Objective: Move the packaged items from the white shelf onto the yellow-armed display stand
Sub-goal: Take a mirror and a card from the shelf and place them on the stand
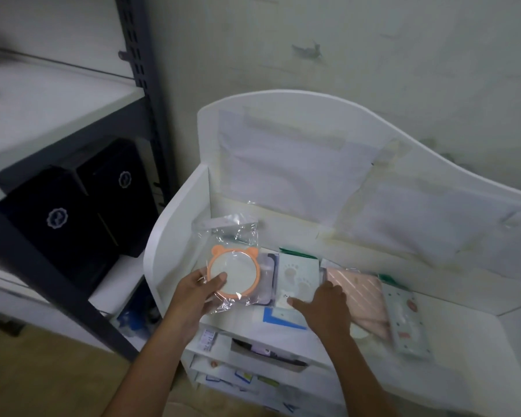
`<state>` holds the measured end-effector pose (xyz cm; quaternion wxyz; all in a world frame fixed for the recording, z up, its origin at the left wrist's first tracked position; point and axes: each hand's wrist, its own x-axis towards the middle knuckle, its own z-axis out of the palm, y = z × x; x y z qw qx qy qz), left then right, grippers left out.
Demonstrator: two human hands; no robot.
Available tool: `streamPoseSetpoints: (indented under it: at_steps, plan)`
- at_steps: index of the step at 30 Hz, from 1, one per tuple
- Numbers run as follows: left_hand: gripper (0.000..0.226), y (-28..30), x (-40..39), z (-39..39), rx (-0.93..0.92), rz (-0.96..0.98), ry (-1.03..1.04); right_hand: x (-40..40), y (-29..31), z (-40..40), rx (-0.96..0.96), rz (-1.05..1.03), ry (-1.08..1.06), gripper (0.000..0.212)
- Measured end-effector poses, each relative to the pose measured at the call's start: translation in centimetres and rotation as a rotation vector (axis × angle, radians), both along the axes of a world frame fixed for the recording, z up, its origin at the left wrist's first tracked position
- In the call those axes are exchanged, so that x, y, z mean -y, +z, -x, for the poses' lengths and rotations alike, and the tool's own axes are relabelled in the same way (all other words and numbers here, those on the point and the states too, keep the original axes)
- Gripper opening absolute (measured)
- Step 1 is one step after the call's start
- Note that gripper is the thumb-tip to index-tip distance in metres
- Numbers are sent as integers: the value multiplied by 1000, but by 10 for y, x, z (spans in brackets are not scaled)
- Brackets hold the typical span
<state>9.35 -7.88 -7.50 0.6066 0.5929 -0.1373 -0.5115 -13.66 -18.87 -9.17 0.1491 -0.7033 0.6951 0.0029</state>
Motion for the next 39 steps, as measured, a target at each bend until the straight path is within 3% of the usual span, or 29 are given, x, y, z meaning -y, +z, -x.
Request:
streamPoseSetpoints:
  at_steps: [4, 8, 11, 15, 17, 21, 28, 39]
  plan:
    - [23, -1, -5, -3, -15, -2, -17, 7, -1, 4, 77, -43, -32, 93]
    - [27, 1, -6, -4, -47, 24, -49, 14, -3, 12, 324, -152, -144, 78]
    - [24, 3, -7, -3, -77, 37, -50, 27, -24, 22, 459, -175, -183, 81]
    - [14, 5, -7, -2, -102, 35, -32, 11, 12, 21, 682, -243, -284, 26]
    - [11, 7, -7, 0, -98, 38, -27, 10, 13, 27, 756, -263, -332, 15]
    - [11, 12, -5, 10, -71, 61, -21, 1, 16, 48, 884, -230, -373, 16]
    - [20, 31, 9, 49, -8, 143, -81, -26, 36, 114, 1052, 1, -347, 19]
    - [15, 65, 1, 195, -15, 260, -223, -104, 80, 269, 1151, 371, -432, 24]
